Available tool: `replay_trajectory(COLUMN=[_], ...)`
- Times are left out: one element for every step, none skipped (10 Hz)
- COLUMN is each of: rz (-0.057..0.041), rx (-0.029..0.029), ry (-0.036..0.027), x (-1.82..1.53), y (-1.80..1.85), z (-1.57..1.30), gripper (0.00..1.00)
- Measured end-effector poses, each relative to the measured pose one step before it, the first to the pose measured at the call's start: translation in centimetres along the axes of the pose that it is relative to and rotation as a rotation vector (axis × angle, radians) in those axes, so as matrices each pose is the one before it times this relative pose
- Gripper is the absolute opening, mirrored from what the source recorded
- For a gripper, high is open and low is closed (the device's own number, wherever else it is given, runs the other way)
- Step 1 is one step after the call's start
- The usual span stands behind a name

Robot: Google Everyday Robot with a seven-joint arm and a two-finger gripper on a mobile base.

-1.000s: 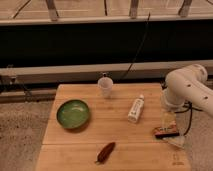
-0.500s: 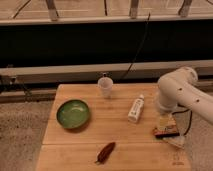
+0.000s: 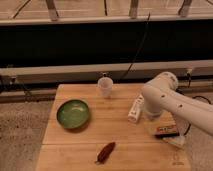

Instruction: Drag the pepper across the table

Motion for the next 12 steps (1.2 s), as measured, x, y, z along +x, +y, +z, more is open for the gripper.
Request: replay_trajectory(rz=[-0.01739, -0.01925, -0.03858, -0.04471, -0.04249, -0.03214, -0.01355, -0.01621, -0.03039, -0.04902, -0.03619, -0.03154], rx=[-0.00274, -0.0048, -0.00359, -0.00447, -0.00897, -0.00534, -0.00459, -0.00708, -0.00413, -0.00751, -0.00264, 0.00262], ry=[0.00141, 0.00563, 0.00627, 0.00326, 0.00849, 0.0016, 0.00206, 0.00044, -0.00033, 0.00262, -0.00052, -0.00097], x=[-1.019, -1.046, -1.321, -1.116, -0.812, -0.753, -0.709, -0.889, -0.982, -0.919, -0.913, -0.984], y=[-0.105, 0.06, -0.124, 0.037, 0.341, 0.07, -0.094, 0.047, -0.088, 0.16, -0.178, -0.391], z=[0.354, 0.284, 0.268, 0.47, 0.57, 0.351, 0.198, 0.308, 0.297, 0.583, 0.357, 0.271], gripper=[0.8, 0.8, 0.8, 0.8, 0.8, 0.8, 0.8, 0.8, 0.8, 0.8, 0.8, 0.8])
